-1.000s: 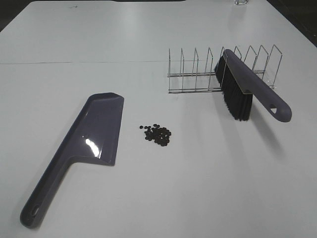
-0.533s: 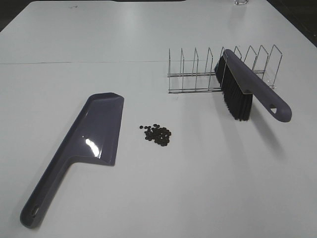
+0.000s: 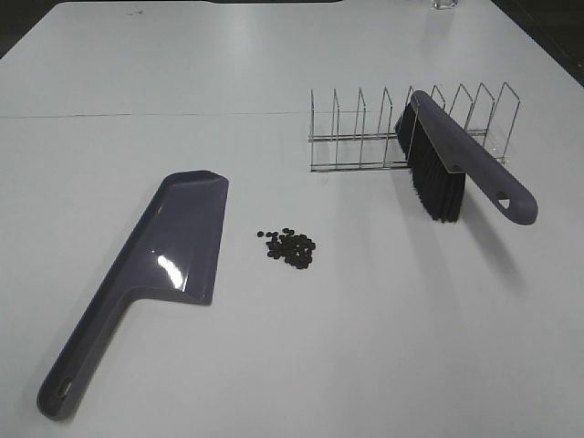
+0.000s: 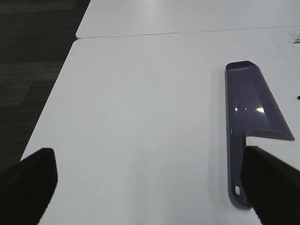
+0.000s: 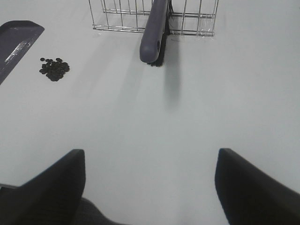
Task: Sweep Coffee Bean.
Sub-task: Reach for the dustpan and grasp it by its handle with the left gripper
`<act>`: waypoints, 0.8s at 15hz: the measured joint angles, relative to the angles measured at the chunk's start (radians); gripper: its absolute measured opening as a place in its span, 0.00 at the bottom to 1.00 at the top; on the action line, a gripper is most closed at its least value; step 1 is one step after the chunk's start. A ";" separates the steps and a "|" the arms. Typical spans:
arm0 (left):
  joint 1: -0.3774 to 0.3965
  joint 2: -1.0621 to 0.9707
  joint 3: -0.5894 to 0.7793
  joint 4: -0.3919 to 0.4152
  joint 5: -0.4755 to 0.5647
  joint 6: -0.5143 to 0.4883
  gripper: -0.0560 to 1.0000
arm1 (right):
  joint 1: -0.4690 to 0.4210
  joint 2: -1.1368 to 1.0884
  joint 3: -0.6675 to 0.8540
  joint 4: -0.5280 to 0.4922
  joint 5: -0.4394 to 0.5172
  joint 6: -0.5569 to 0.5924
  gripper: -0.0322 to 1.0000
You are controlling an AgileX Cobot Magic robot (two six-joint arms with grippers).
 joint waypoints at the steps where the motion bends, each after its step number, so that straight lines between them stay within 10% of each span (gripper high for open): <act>1: 0.000 0.036 -0.008 0.000 0.007 0.000 0.99 | 0.000 0.000 0.000 0.000 0.000 0.000 0.69; 12: 0.000 0.713 -0.244 0.011 0.140 -0.158 0.99 | 0.000 0.000 0.000 0.000 0.000 0.000 0.69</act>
